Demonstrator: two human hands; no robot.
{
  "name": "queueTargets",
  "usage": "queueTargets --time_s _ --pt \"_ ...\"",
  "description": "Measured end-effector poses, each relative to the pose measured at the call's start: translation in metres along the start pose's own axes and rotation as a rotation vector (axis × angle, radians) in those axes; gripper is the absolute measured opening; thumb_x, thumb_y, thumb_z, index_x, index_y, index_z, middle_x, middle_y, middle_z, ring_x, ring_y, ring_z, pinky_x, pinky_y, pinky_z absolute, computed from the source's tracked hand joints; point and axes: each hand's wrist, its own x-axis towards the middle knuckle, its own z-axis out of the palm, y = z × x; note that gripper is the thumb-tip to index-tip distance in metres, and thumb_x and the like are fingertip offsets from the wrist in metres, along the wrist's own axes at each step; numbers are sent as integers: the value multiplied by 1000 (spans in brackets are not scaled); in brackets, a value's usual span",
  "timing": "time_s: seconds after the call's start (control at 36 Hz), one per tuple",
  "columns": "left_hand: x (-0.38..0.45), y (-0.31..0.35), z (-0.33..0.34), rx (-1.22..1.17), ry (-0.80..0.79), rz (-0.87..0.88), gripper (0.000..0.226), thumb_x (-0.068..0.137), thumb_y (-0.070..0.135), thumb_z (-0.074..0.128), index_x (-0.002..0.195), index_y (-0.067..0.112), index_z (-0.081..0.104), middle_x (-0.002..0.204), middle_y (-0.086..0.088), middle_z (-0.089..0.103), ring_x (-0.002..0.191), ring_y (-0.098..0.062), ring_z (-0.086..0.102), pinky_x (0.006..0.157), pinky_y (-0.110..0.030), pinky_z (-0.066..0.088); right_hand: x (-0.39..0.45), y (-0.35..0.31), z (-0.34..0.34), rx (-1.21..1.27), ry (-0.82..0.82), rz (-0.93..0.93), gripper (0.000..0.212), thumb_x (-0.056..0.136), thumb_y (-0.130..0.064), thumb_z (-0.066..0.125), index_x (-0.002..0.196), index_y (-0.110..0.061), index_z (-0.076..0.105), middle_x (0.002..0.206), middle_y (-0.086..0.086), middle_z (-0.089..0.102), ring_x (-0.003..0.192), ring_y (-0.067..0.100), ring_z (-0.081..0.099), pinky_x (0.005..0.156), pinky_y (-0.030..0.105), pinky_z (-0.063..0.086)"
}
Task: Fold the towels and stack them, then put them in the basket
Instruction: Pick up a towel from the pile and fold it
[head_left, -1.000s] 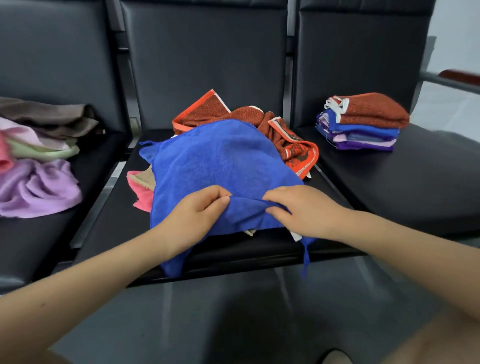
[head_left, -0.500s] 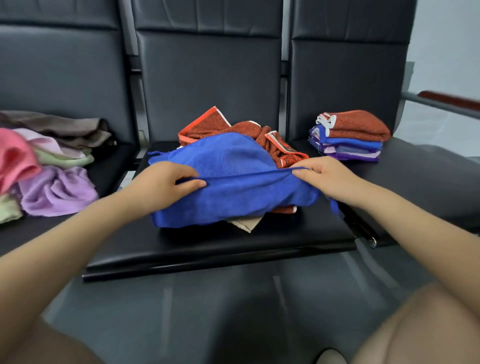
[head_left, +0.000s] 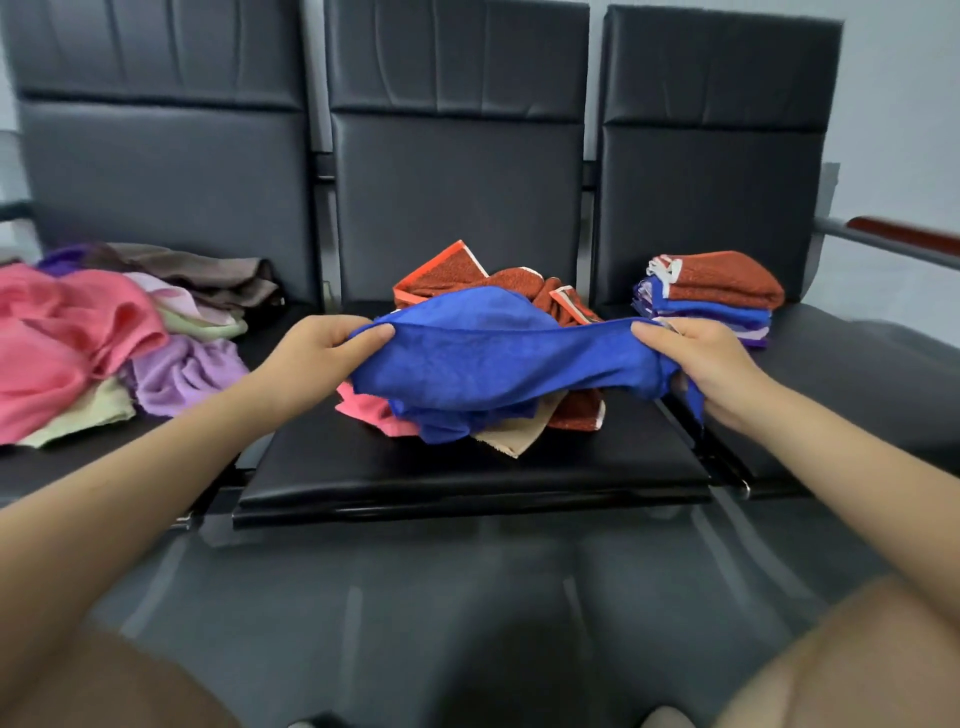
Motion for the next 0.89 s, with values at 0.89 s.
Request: queueTargets --time_s 0.89 --pt "14 -26 23 127 241 -128 22 101 18 44 86 9 59 72 0 55 65 -6 46 53 -6 35 33 29 20 -267 -38 81 18 94 -10 58 85 -21 68 90 -4 66 81 5 59 72 19 44"
